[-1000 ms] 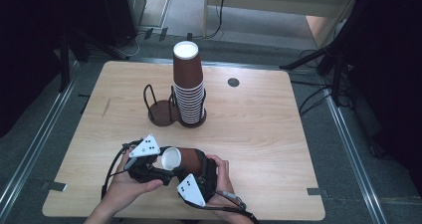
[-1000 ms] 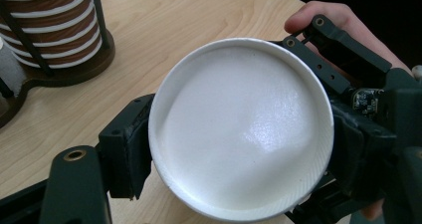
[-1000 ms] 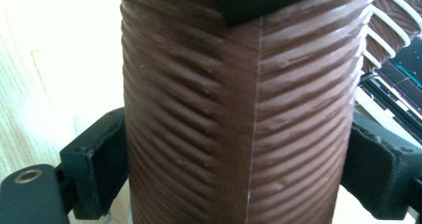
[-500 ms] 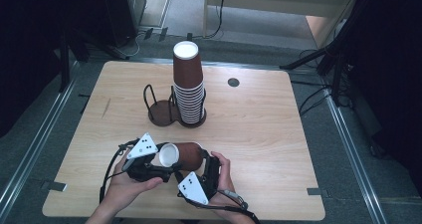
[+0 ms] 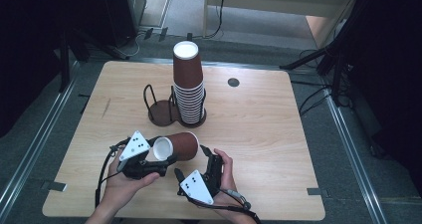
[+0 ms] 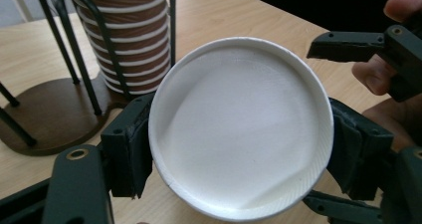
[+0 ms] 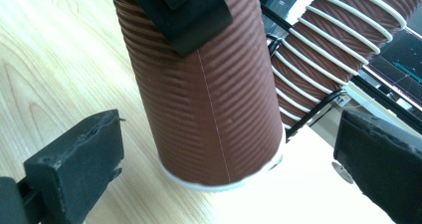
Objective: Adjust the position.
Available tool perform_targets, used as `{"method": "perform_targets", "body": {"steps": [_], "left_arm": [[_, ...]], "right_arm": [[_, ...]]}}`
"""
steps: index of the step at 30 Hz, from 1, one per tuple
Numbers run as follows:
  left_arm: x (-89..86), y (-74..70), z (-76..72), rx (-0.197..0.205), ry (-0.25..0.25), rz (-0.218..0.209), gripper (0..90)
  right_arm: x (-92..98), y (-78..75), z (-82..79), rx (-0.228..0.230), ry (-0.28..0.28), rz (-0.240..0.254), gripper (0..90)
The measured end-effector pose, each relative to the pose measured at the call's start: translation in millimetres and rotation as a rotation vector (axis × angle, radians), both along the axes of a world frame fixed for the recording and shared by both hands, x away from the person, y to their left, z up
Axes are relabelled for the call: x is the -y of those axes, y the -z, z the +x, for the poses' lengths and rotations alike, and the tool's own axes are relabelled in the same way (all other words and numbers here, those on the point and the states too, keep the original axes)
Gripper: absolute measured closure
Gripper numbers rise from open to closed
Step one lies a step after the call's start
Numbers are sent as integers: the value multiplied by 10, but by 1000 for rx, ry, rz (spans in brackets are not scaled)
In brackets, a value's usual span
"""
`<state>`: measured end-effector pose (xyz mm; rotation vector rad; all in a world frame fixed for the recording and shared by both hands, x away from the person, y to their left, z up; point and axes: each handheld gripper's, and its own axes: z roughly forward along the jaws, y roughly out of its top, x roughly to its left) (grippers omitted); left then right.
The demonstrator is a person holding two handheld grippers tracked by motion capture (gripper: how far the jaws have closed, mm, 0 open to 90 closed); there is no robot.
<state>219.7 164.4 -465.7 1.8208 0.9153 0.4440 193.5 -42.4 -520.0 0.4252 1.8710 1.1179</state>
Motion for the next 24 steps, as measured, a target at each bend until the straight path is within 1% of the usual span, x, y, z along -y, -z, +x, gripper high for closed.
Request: {"method": "perform_targets", "body": {"steps": [2, 3, 5, 7, 9, 10, 11, 12, 14, 15, 17, 18, 20, 21, 22, 23, 24], "left_arm": [[-17, -11, -3, 10, -8, -10, 249], [-28, -17, -7, 26, -18, -15, 249], [-42, -23, -4, 30, -26, -18, 250], [-59, -27, -1, 32, -30, -35, 251], [-68, -29, -2, 40, -35, -35, 251], [-82, -36, -4, 53, -29, -50, 251], [-82, -36, -4, 53, -29, -50, 251], [-86, -39, -8, 64, -35, -48, 251], [-104, -45, -9, 76, -46, -50, 251], [-119, -46, -6, 82, -44, -62, 251], [-125, -41, -6, 90, -43, -70, 251], [-133, -37, -6, 101, -43, -81, 251], [-148, -32, -5, 114, -45, -107, 251], [-159, -34, -3, 118, -43, -117, 251], [-173, -35, -1, 127, -43, -137, 251], [-173, -35, -1, 127, -43, -137, 251], [-179, -33, -1, 134, -45, -147, 251]], "right_arm": [[13, -25, 3, -9, 6, 24, 0], [19, -33, 4, -9, 11, 30, 0], [33, -53, 10, -14, 17, 44, 0], [48, -72, 18, -21, 25, 65, 0], [70, -97, 29, -29, 35, 91, 0], [84, -114, 38, -33, 42, 107, 0], [84, -114, 38, -33, 42, 107, 0], [100, -135, 48, -37, 58, 132, 10], [106, -147, 53, -40, 62, 135, 10], [104, -166, 54, -44, 78, 146, 11], [98, -181, 58, -50, 90, 155, 12], [98, -181, 58, -50, 90, 155, 12], [98, -200, 63, -69, 101, 189, 20], [100, -206, 67, -76, 109, 200, 20], [105, -212, 71, -86, 112, 206, 20], [105, -212, 71, -86, 112, 206, 20], [113, -219, 76, -88, 116, 213, 20]]}}
